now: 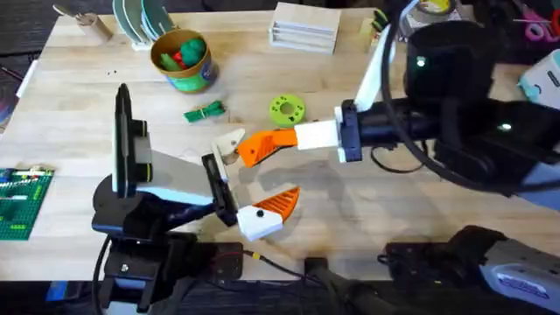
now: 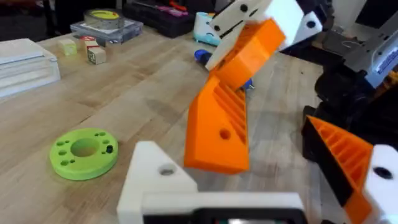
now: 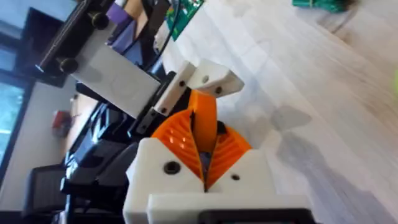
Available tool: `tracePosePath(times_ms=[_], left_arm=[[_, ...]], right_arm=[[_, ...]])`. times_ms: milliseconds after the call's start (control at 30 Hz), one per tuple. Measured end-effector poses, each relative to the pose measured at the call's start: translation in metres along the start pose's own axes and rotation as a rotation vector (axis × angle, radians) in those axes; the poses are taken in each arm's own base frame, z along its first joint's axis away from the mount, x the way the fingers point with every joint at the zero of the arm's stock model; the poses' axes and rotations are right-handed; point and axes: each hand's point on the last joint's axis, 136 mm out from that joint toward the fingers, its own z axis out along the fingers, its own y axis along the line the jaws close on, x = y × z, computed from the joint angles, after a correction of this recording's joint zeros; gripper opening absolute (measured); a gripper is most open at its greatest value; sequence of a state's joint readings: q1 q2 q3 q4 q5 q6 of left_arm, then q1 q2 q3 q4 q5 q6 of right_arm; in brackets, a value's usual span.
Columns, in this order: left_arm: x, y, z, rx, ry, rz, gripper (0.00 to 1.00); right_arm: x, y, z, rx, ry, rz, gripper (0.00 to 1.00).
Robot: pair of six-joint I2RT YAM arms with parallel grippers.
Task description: Pick up the gripper from the table and insert it into the empty holder that is missing its gripper. Then pick up a screw, insert it into the mounting hole, and use the screwdriver to tighten it. Finally, clean up the table by picking up the vegetable and placing it into the bucket.
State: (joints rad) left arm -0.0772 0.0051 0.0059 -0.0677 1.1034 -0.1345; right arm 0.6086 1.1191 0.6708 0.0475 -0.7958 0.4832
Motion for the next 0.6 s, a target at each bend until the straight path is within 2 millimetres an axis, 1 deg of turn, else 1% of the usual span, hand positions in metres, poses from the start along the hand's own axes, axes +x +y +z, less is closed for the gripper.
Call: tracePosePath(times_ms=[133,300,600], left_arm=[[0.0,0.0,0.0,0.0,0.0,0.006,0.993],[0.0,0.0,0.0,0.0,0.0,0.006,0.993],[0.001,0.0,0.0,-0.001,0.002,0.002,0.993]], right_arm=[[0.001,0.002,0.011,-0.081,0.034,0.059,0.01],[0.009,-0.006,0.02,-0.105,0.08,0.143,0.01],[0.011,-0.012,0.024,-0.101,0.096,0.212,0.01]])
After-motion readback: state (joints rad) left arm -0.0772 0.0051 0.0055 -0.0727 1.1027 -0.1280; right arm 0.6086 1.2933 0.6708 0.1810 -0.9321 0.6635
